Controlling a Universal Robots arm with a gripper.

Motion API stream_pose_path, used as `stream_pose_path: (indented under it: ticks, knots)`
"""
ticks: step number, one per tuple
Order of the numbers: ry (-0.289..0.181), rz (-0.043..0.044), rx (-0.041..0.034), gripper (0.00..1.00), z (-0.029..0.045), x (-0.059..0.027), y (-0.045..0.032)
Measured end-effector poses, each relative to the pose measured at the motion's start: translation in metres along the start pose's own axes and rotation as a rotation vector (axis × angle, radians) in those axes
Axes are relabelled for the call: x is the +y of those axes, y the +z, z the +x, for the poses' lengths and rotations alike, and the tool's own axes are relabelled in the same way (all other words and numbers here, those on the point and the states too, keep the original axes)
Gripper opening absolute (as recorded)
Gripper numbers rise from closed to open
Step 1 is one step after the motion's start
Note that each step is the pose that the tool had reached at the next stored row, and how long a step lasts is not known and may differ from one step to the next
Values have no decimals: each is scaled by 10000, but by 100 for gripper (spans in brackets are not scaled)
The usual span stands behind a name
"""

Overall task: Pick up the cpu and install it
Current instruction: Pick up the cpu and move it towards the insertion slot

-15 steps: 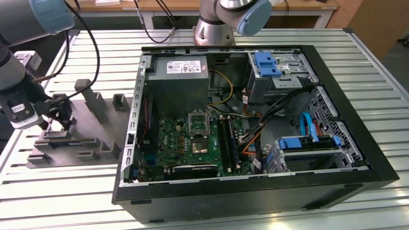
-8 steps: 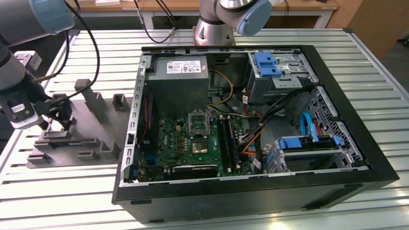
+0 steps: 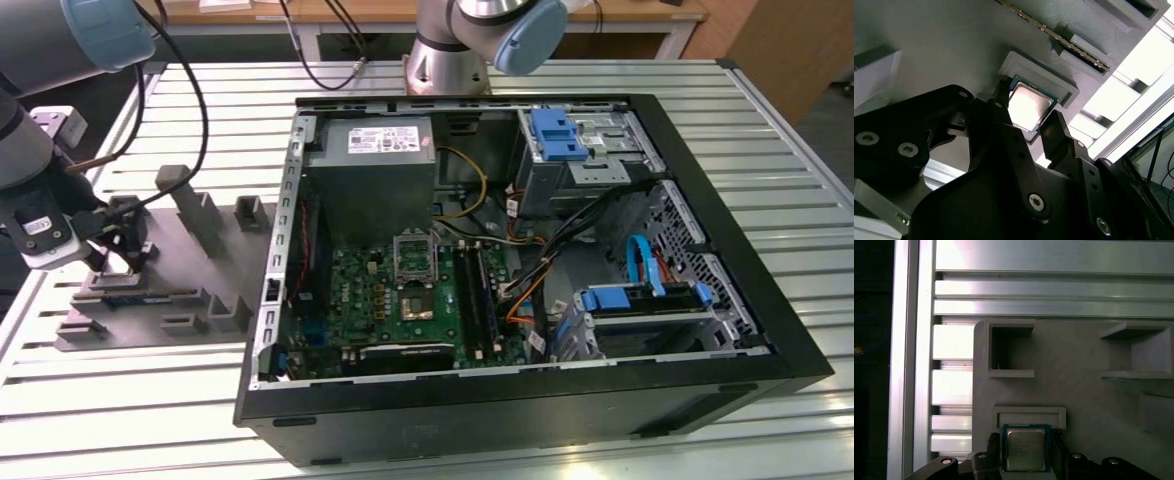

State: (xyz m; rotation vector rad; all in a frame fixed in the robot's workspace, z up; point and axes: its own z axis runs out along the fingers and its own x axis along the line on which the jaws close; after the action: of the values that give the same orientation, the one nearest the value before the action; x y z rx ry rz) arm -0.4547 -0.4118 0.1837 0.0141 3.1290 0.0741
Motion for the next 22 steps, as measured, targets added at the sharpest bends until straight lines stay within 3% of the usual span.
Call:
stream_pose_path:
  ticks: [8,12,22]
  knots:
    - [0,-1,-2,52,14,0,2]
    - [1,-2,-3,47,12,0,2]
    - [0,-1,-3,47,-22,1,0]
